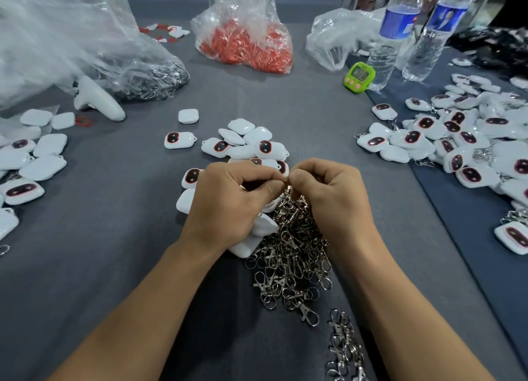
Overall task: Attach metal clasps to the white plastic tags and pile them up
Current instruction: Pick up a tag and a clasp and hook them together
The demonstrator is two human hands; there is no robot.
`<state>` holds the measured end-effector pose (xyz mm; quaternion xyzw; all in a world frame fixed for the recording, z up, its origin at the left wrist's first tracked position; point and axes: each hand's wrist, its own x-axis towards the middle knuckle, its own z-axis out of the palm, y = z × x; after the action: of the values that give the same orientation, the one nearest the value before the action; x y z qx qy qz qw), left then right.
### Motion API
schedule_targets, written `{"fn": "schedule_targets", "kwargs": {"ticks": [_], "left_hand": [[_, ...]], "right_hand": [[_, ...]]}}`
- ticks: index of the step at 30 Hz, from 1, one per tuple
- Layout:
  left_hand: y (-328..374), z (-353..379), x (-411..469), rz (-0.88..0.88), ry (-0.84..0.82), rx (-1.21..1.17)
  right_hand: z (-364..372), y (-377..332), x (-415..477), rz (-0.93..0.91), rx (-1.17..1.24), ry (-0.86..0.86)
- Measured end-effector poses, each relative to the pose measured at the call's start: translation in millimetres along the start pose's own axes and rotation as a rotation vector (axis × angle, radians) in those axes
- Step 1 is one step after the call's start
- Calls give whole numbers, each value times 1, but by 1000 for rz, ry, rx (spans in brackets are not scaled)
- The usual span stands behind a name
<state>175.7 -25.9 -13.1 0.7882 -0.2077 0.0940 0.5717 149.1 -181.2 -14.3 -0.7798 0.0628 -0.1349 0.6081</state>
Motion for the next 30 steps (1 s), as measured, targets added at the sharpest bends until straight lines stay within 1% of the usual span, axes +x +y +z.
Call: {"fn": "schedule_targets", "kwargs": {"ticks": [5, 7, 10, 11, 14, 15, 19, 22, 27, 30], "left_hand": [[2, 3, -6, 116, 73, 181], [2, 3, -8, 149, 82, 189], [3, 3, -8, 110, 57, 144], [3, 2, -7, 87, 54, 138], [4, 1, -6, 43, 80, 172], [5, 0, -6, 24, 93, 179], [7, 2, -7, -15, 138, 188], [7, 1, -6, -49, 132, 147], [3, 0, -2, -126, 79, -23], [2, 1, -1, -137, 95, -62]], "right_hand": [[-3, 1, 1, 36, -96, -131], [-4, 2, 0, 41, -110, -175], [-6, 2, -1, 28, -112, -208], [-6, 3, -2, 15, -107, -187], [-8, 4, -4, -56, -154, -14], [-8, 4, -5, -81, -175, 13], [-4, -1, -10, -97, -133, -24], [-4, -2, -11, -101, -147, -24], [-4, -2, -11, -137, -234, 46], [-1, -4, -14, -183, -264, 109]]}}
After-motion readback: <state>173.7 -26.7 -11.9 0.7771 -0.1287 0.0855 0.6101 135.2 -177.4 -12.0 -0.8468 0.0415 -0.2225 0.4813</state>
